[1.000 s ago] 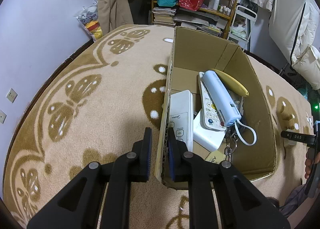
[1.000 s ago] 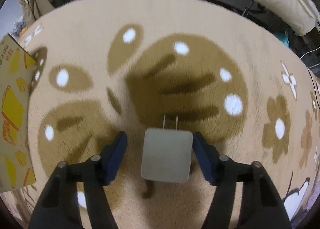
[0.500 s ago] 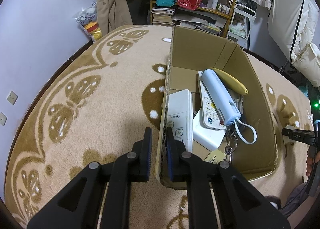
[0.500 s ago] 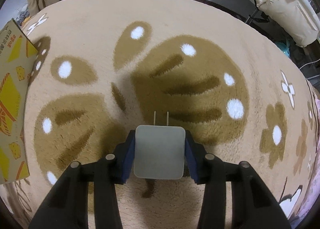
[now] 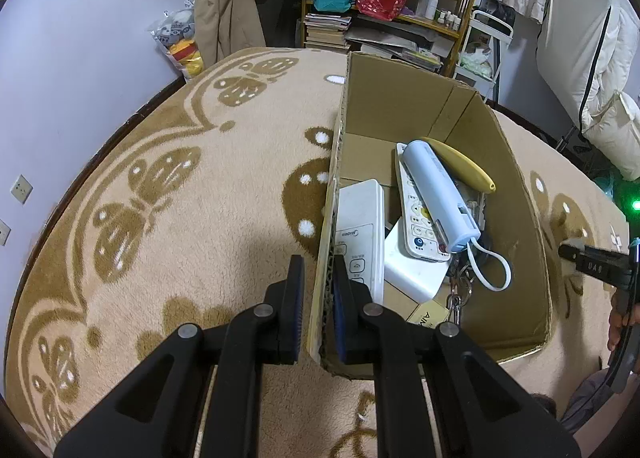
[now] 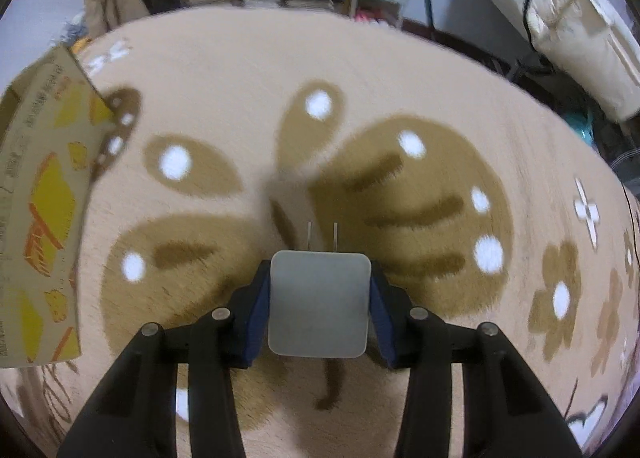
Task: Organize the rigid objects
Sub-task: 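Carry the white adapter into the box with the right gripper and release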
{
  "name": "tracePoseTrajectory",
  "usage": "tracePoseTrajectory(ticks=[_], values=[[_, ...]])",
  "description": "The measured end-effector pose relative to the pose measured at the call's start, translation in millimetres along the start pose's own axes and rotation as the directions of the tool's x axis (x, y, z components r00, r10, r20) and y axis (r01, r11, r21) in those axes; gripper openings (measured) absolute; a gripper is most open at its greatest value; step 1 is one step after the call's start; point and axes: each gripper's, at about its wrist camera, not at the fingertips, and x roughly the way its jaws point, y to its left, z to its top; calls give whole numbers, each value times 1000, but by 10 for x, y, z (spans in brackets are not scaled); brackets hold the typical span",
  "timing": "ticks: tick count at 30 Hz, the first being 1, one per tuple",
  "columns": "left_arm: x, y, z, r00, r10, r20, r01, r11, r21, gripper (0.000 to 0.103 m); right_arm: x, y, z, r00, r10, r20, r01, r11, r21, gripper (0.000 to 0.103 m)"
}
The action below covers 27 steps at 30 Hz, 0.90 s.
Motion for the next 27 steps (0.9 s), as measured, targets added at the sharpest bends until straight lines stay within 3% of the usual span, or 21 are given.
tracePoseTrajectory(ticks=[8,20,27], values=[[5,-2,-4,1000,0,0,0,1000,2,12,-410,245,178,988,71,136,-62,996,-68,48],[13,-3,-14,1000,-5,-1,5,1000,-3,12,-1016,559,584,936,212,281,-202,977,-65,48],[15,-1,-14,1000,-6,-1,6,1000,-3,12,-1248,1032,694,902,294,316,-261,955,-144,48]])
